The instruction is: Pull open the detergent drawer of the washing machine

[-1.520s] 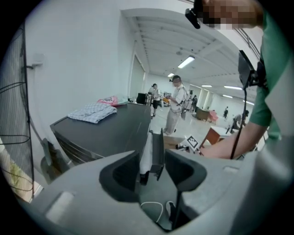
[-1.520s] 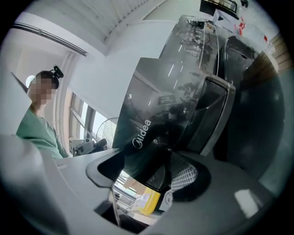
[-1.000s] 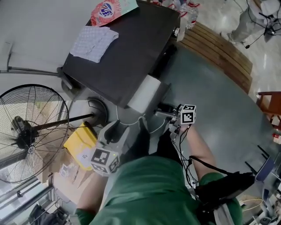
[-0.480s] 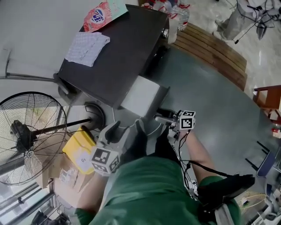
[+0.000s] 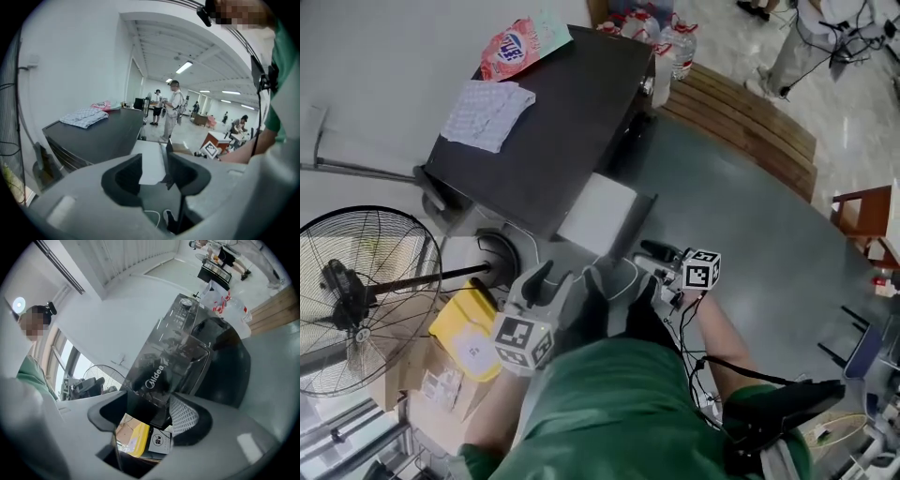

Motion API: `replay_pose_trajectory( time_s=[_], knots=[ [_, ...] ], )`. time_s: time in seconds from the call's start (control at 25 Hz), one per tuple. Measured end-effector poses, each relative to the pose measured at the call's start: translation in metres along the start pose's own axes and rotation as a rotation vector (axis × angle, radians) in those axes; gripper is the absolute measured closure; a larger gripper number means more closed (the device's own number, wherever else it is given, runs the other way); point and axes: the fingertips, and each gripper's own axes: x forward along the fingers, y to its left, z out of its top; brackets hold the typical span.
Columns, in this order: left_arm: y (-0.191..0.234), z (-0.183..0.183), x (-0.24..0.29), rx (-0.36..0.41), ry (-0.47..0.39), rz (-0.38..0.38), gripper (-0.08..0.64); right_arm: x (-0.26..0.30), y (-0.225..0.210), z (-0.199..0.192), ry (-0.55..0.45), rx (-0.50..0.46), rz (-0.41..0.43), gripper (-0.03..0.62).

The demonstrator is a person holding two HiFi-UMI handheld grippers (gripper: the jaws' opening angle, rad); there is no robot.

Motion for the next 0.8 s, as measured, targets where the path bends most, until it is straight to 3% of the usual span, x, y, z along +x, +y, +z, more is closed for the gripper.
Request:
replay_pose_trajectory(
  time_s=[0.28,0.6,0.8],
  knots=[
    [0.011,0.017,0.004,0.014,-0.033,0.0,0.391,-0.022,0.032,0.047,-0.138,-0.093,-0.084,0.345],
    [0.027,0.058,0.003,0.042,-0.11,0.01,0.396,-0.039,0.119,0.124,-0.329,-0.235,-0.091,0.393],
    [0.041,0.08,0.003,0.052,-0.143,0.025,0.403,-0.038,0.151,0.158,-0.342,-0.36,-0.245,0.422]
  ],
)
